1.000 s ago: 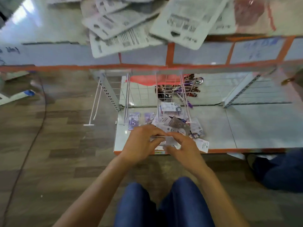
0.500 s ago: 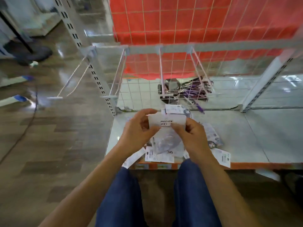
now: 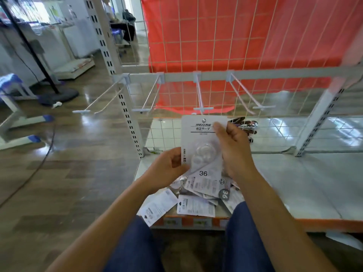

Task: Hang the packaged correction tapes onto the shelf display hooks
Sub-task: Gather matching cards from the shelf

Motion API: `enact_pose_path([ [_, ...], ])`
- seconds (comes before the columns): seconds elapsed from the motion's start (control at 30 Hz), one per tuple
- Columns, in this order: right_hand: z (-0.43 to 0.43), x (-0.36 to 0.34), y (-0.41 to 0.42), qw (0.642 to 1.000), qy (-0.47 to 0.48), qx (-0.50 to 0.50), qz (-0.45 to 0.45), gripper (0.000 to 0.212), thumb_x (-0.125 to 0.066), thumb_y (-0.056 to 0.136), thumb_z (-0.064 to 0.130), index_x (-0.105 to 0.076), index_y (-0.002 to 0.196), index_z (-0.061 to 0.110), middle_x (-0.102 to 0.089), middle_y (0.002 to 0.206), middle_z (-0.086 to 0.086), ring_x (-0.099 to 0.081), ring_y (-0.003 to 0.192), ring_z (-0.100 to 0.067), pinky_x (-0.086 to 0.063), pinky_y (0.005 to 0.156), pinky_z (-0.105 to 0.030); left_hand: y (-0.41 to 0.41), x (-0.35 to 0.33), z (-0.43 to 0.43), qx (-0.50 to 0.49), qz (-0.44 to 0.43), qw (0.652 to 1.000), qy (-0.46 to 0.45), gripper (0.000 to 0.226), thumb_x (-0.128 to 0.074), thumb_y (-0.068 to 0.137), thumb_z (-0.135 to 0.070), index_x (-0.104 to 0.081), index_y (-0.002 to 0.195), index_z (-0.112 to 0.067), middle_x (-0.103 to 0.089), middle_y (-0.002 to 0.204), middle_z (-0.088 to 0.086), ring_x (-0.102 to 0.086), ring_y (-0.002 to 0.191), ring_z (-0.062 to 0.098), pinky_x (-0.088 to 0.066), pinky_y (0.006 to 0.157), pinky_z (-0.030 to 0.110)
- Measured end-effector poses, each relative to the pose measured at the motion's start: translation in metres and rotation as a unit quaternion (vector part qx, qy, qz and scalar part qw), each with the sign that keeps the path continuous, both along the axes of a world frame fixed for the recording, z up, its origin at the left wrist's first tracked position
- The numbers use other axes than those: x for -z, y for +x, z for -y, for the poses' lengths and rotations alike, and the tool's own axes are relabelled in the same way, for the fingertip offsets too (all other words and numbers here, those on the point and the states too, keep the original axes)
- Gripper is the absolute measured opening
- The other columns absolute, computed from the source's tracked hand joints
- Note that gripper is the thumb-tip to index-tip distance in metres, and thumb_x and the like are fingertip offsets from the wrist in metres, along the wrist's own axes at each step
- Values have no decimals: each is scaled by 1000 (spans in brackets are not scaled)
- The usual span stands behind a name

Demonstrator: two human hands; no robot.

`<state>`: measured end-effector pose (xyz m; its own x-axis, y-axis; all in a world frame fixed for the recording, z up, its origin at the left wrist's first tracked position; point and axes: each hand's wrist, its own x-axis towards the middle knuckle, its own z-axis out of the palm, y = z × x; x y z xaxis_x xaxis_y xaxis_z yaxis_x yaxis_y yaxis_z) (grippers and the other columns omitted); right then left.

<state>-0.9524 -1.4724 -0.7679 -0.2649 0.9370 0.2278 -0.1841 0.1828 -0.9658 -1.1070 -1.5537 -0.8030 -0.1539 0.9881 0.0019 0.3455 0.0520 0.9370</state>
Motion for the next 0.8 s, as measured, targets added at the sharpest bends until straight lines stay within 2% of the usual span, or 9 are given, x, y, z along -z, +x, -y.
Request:
enact_pose_path([
  [0.07, -5, -7, -5, 1000, 13, 1, 3, 54, -60, 87, 40, -53, 96, -12, -54, 102, -39, -57, 85, -48, -50, 78, -55, -2, -7, -7, -3, -12, 1000, 6, 38, -58, 88, 8, -64, 94, -29, -75, 88, -13, -71, 91, 11, -55, 89, 35],
  [0.13, -11, -8, -6, 1000, 13, 8, 12, 48, -60, 89, 34, -54, 98, -12, -48, 108, -43, -53, 92, -55, -47, 83, -62, -4, -9, -11, -10, -23, 1000, 3, 35, -59, 88, 7, -66, 91, -27, -75, 88, -7, -71, 92, 23, -54, 90, 49],
  [0.27, -16, -4, -7, 1000, 1, 8, 20, 21, -57, 94, 16, -61, 93, -5, -60, 90, -29, -52, 78, -22, -44, 75, -38, -6, -1, -15, -18, -30, 999, -5, 35, -61, 88, 5, -67, 89, -29, -75, 88, -7, -70, 91, 29, -51, 87, 59],
  [0.37, -21, 2, -8, 999, -5, 13, 30, 27, -59, 92, 17, -57, 95, -10, -56, 100, -35, -53, 76, -30, -46, 73, -43, -3, 2, -15, -23, -31, 999, -8, 35, -61, 88, 4, -66, 88, -30, -75, 86, -11, -71, 90, 21, -54, 88, 51],
  [0.47, -23, 5, -8, 1000, -6, 10, 27, 26, -60, 92, 17, -58, 94, -9, -55, 101, -34, -50, 78, -23, -43, 72, -38, 0, 3, -14, -26, -29, 999, -14, 35, -61, 88, 4, -66, 88, -31, -74, 87, -13, -71, 88, 10, -56, 88, 42],
  [0.57, -27, 3, -10, 999, -11, 9, 31, 22, -61, 91, 17, -63, 92, -5, -58, 91, -29, -49, 76, -20, -43, 72, -37, -1, 3, -16, -29, -27, 999, -13, 35, -60, 89, 5, -67, 92, -30, -75, 94, -9, -71, 91, 13, -56, 88, 45],
  [0.67, -31, 3, -12, 999, -15, 13, 25, 9, -60, 91, 15, -68, 86, 15, -64, 86, -18, -55, 75, -15, -48, 72, -30, -3, 3, -20, -41, -24, 999, -17, 35, -60, 88, 5, -68, 92, -29, -75, 96, -4, -71, 93, 18, -55, 88, 49],
  [0.73, -34, 4, -11, 999, -21, 20, 23, 12, -59, 92, 14, -67, 83, 17, -63, 72, -1, -54, 64, -4, -46, 62, -17, -2, 4, -23, -47, -29, 998, -23, 34, -60, 88, 3, -68, 92, -30, -75, 95, -4, -71, 93, 22, -55, 88, 52],
  [0.8, -36, 5, -10, 999, -31, 24, 22, 10, -59, 92, 13, -67, 88, 12, -64, 74, 3, -55, 63, -3, -47, 60, -15, -1, 6, -26, -51, -33, 998, -28, 35, -61, 88, 2, -68, 90, -32, -75, 94, -5, -69, 95, 30, -53, 87, 57],
])
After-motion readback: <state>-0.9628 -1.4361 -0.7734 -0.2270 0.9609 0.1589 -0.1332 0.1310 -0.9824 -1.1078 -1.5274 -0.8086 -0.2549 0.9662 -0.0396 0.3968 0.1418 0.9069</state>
